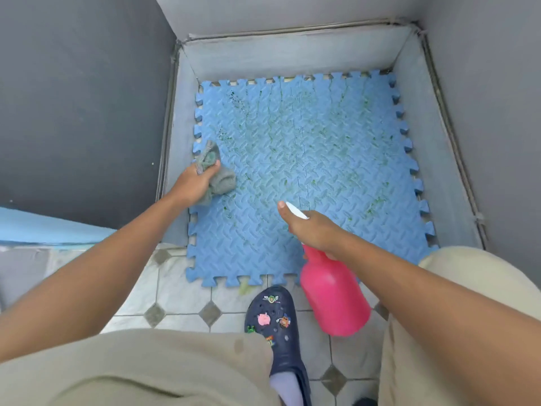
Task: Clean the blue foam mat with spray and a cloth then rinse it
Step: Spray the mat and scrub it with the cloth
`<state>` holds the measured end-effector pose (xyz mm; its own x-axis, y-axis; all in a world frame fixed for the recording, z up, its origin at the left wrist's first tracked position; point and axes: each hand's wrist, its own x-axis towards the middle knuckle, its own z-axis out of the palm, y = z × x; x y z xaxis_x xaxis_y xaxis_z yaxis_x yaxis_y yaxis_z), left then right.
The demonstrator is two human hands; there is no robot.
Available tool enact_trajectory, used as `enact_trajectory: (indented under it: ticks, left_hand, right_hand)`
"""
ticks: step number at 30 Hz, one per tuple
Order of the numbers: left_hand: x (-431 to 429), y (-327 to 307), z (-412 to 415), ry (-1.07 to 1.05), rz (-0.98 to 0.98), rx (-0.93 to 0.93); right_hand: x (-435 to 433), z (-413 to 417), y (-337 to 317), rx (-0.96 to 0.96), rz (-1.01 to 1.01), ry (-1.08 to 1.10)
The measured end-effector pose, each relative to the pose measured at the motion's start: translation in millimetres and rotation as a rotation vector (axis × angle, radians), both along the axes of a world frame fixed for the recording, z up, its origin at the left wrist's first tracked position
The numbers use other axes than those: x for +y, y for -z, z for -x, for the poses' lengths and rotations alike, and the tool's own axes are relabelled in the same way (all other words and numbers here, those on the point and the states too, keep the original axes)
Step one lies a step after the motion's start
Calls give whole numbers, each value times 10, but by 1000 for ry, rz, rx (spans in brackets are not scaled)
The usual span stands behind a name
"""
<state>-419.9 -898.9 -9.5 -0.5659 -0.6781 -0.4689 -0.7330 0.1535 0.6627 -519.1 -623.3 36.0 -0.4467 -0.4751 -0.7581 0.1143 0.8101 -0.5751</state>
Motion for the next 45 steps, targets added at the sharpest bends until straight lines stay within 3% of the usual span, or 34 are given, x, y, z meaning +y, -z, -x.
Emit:
enact_trajectory:
  ticks: [5,10,14,18,22,29,35,42,45]
  left_hand:
    - [99,64,-248,-102,-7,74]
    - [110,82,-236,-218,106,181]
    - [162,72,-203,-89,327,124]
    - [181,97,-235,57,388,-37]
    - [173,177,-178,45,370,-81]
    - [130,282,-206,52,331,-102]
    - [132,240,-204,54,315,-82]
    - [150,347,-262,47,281,-47]
    - [171,388,-301,56,245,-33]
  right_hand:
    - [8,-43,19,-131,189,10]
    - [103,-111,160,-74,222,-66]
    - [194,-49,201,-32,85,41]
    - [396,5,194,-150,86,96]
    - [482,-86,227,-305,176,37]
    - [428,-162,213,-210,191,57]
    - [471,-113,248,-250,186,-1]
    - [485,-14,292,-181,107,239]
    - [506,15,272,-227,106,232]
